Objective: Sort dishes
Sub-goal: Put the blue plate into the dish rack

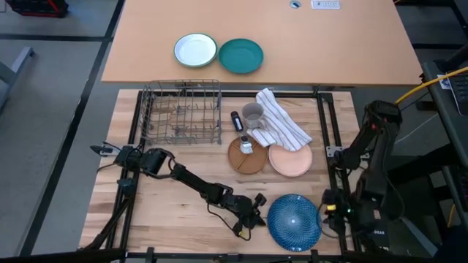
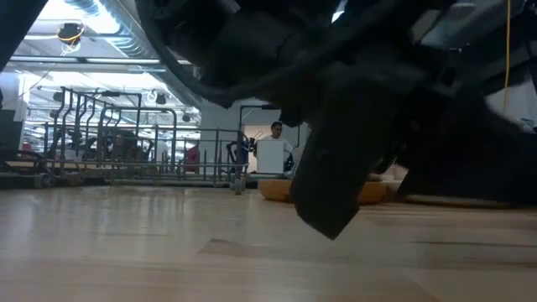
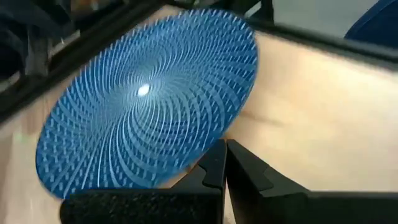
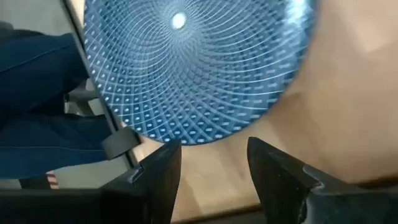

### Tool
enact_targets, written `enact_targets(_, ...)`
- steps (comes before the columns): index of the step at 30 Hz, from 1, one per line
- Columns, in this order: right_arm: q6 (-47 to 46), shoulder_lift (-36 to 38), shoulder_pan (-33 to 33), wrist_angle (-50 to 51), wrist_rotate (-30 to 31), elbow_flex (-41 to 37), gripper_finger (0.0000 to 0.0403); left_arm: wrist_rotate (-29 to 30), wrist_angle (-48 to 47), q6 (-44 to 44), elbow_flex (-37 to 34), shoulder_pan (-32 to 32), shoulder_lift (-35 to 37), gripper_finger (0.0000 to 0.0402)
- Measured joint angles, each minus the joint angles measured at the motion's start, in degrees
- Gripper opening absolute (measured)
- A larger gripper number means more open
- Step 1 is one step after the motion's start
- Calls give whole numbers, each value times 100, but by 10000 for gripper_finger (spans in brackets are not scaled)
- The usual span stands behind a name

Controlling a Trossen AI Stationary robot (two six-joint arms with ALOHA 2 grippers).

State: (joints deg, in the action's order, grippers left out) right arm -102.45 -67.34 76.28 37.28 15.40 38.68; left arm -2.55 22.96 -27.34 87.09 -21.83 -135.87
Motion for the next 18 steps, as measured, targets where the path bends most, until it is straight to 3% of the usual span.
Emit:
enact_targets(9, 167, -1363, -33, -1052, -196, 1, 191, -1, 9, -160, 0, -151, 0, 3)
enact_targets(18, -80, -1527, -22, -1213, 1, 29, 191, 0, -34, -124, 0, -155, 0, 3)
